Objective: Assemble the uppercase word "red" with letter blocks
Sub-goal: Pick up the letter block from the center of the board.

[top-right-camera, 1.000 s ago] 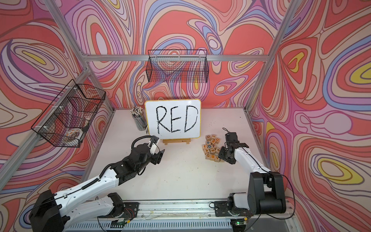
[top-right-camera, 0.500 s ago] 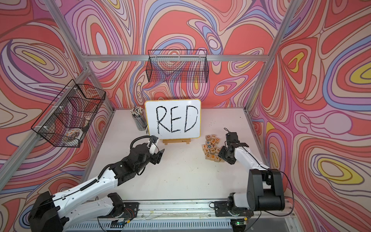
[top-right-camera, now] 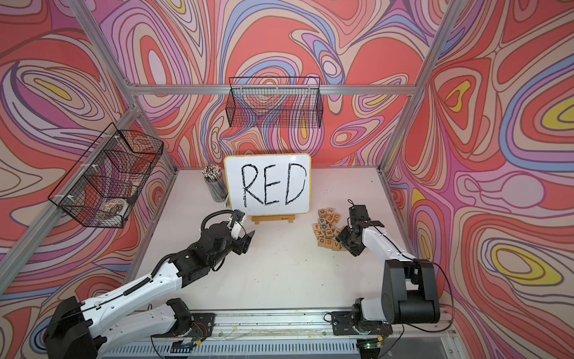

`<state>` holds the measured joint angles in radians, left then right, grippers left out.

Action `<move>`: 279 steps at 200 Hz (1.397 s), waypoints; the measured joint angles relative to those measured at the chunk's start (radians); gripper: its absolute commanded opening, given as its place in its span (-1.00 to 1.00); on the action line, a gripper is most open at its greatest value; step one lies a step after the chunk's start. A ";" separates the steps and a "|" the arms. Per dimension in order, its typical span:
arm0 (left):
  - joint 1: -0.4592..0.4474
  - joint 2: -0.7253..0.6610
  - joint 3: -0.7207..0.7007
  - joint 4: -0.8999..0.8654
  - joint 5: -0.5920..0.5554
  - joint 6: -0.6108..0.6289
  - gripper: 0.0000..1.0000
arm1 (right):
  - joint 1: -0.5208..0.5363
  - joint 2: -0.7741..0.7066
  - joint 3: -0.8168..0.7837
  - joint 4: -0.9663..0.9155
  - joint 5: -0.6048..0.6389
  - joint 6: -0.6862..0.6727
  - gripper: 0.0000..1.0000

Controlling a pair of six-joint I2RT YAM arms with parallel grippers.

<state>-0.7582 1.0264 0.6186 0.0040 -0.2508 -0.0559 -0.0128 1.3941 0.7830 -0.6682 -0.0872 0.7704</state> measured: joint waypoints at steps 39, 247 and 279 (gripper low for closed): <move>0.000 0.000 0.000 0.000 0.001 0.000 0.56 | 0.000 -0.016 -0.001 -0.009 -0.009 0.091 0.20; 0.000 -0.018 0.000 0.000 0.008 0.000 0.56 | -0.012 0.058 -0.021 0.051 -0.004 0.219 0.02; 0.000 -0.018 0.000 0.000 0.008 0.000 0.56 | -0.013 0.043 -0.022 0.046 0.012 0.219 -0.12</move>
<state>-0.7582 1.0084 0.6186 0.0040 -0.2432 -0.0559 -0.0254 1.4372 0.7609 -0.6224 -0.0753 0.9890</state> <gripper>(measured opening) 0.780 0.464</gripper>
